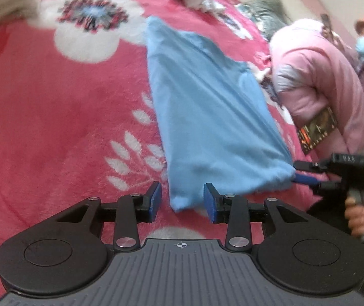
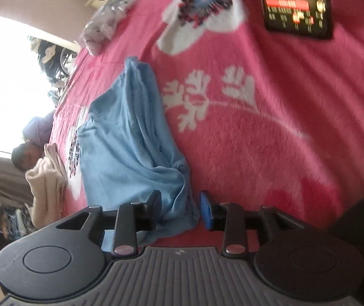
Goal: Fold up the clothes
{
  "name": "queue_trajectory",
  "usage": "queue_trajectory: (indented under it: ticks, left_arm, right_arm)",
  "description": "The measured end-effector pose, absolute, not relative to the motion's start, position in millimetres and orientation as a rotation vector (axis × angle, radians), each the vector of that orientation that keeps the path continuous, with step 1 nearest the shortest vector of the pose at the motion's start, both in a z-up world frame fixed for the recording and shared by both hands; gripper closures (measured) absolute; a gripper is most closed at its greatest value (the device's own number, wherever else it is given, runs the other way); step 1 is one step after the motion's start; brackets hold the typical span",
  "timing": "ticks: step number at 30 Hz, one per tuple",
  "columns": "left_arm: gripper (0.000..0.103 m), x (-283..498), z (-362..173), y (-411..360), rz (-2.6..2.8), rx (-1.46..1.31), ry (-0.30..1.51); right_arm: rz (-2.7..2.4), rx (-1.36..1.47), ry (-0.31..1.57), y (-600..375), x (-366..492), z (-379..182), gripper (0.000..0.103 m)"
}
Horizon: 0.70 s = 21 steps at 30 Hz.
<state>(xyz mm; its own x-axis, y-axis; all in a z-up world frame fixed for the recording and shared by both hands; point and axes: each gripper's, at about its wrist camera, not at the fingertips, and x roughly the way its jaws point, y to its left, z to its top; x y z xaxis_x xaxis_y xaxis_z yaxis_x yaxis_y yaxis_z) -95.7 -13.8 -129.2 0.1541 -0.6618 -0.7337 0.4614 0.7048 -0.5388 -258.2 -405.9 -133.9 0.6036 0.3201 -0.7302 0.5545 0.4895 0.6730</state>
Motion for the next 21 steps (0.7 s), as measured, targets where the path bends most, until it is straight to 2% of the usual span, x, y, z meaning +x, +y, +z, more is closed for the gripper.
queue_trajectory:
  ticks: [2, 3, 6, 7, 11, 16, 21]
  left_arm:
    - [0.069, -98, -131, -18, -0.805, -0.194, 1.156]
    - [0.072, -99, -131, -20, -0.802, -0.189, 1.152]
    - [0.095, -101, -133, -25, -0.793, -0.19, 1.151]
    - [0.097, -100, -131, -22, -0.788, -0.211, 1.16]
    - [0.098, -93, -116, -6, -0.801, -0.237, 1.141]
    - [0.095, -91, -133, -14, -0.786, -0.092, 1.184]
    - [0.092, -89, -132, -10, -0.779, -0.105, 1.179]
  right_arm:
    - [-0.138, 1.115, 0.978, -401, -255, -140, 0.079]
    - [-0.119, 1.124, 0.988, -399, -254, -142, 0.091]
    - [-0.12, 1.086, 0.979, -393, -257, -133, 0.094]
    - [-0.116, 1.086, 0.962, -392, -260, -125, 0.095]
    - [-0.096, 1.045, 0.949, -394, -266, -100, 0.095]
    - [-0.112, 1.011, 1.147, -386, -259, -137, 0.091]
    - [-0.148, 0.792, 1.062, -393, -256, -88, 0.087]
